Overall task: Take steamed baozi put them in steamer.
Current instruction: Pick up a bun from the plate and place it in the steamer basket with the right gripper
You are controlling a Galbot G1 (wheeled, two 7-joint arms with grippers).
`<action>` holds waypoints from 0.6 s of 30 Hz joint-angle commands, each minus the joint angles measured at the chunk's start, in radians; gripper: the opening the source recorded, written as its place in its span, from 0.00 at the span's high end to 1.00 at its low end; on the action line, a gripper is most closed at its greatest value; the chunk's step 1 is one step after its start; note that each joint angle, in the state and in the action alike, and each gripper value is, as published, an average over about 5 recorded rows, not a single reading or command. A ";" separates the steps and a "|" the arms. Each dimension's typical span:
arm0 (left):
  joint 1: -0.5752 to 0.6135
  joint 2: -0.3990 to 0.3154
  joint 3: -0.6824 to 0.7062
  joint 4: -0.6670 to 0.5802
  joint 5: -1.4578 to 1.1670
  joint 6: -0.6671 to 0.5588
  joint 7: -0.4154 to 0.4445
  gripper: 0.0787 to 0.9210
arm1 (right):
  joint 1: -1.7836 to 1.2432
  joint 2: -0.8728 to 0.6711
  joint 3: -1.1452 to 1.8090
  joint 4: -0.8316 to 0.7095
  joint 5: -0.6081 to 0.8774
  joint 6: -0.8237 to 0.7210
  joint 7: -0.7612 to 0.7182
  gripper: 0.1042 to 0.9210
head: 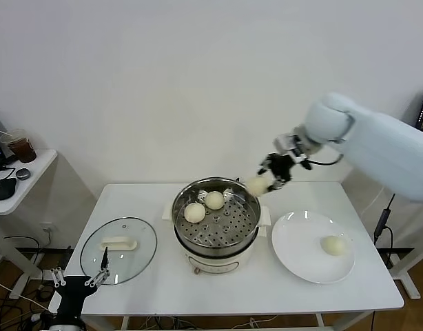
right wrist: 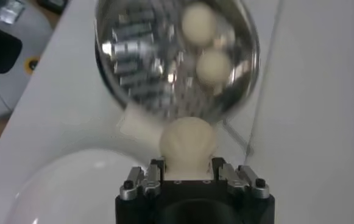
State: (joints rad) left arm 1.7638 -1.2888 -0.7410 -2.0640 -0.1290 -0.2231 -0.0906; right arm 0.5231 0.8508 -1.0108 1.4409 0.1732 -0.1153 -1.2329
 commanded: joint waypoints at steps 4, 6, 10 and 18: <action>0.004 -0.008 -0.012 0.001 0.002 0.001 0.000 0.12 | 0.057 0.344 -0.237 -0.069 -0.063 0.289 0.037 0.54; 0.007 -0.008 -0.018 0.000 0.001 0.001 0.000 0.12 | 0.035 0.373 -0.251 -0.105 -0.111 0.340 0.037 0.54; 0.010 -0.009 -0.028 0.001 -0.002 0.001 -0.001 0.12 | -0.004 0.404 -0.262 -0.140 -0.168 0.412 0.046 0.54; 0.007 -0.017 -0.028 0.007 -0.003 0.000 -0.002 0.12 | -0.054 0.440 -0.268 -0.168 -0.276 0.499 0.059 0.53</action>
State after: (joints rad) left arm 1.7709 -1.3035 -0.7688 -2.0587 -0.1330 -0.2227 -0.0921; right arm 0.5034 1.1948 -1.2288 1.3221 0.0169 0.2344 -1.1858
